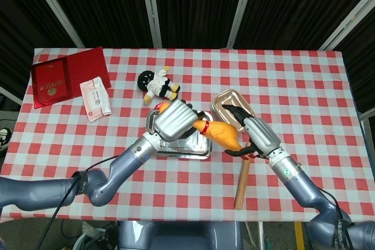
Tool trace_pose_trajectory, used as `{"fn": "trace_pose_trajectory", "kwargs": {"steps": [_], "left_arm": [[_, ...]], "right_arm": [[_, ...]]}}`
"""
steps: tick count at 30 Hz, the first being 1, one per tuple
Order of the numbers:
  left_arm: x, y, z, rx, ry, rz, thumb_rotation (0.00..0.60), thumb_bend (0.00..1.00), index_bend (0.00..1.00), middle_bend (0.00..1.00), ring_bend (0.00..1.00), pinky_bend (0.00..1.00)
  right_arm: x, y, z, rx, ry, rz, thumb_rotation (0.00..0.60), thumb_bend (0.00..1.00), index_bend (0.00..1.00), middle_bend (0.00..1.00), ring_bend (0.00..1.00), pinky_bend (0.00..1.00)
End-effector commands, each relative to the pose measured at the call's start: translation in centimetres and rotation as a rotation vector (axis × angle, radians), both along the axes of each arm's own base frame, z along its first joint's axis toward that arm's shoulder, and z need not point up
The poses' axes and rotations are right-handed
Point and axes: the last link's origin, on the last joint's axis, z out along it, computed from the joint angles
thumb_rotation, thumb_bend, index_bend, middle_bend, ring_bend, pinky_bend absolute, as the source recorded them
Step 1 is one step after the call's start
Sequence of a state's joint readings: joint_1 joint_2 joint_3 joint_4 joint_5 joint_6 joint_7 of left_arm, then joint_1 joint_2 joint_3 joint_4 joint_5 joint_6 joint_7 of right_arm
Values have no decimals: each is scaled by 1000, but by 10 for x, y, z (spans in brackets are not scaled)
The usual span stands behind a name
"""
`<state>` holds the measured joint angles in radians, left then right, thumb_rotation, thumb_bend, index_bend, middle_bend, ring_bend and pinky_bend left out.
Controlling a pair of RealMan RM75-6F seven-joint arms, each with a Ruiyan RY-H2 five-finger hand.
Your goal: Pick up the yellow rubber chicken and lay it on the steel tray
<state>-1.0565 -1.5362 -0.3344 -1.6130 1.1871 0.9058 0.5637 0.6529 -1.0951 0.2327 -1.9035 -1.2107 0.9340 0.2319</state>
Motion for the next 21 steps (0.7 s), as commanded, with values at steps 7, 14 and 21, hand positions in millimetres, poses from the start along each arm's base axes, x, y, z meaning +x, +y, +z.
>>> {"fn": "trace_pose_trajectory", "kwargs": {"steps": [7,14,21], "left_arm": [[4,-5,-1,1,-5,-16,600,617,643,671,592,642],[2,-8,0,1,-9,-19,600,617,644,671,592,642],[-1,-11,2,-6,-18,-20,600,616,644,671,592,642]], "right_arm": [[5,-8,-8,-9,18,-16,600,186,44,104,111,217],[2,-15,-13,-24,34,-47,600,186,113,141,149,250],[-3,-23,-18,-28,47,-83,600,186,225,207,210,312]]}}
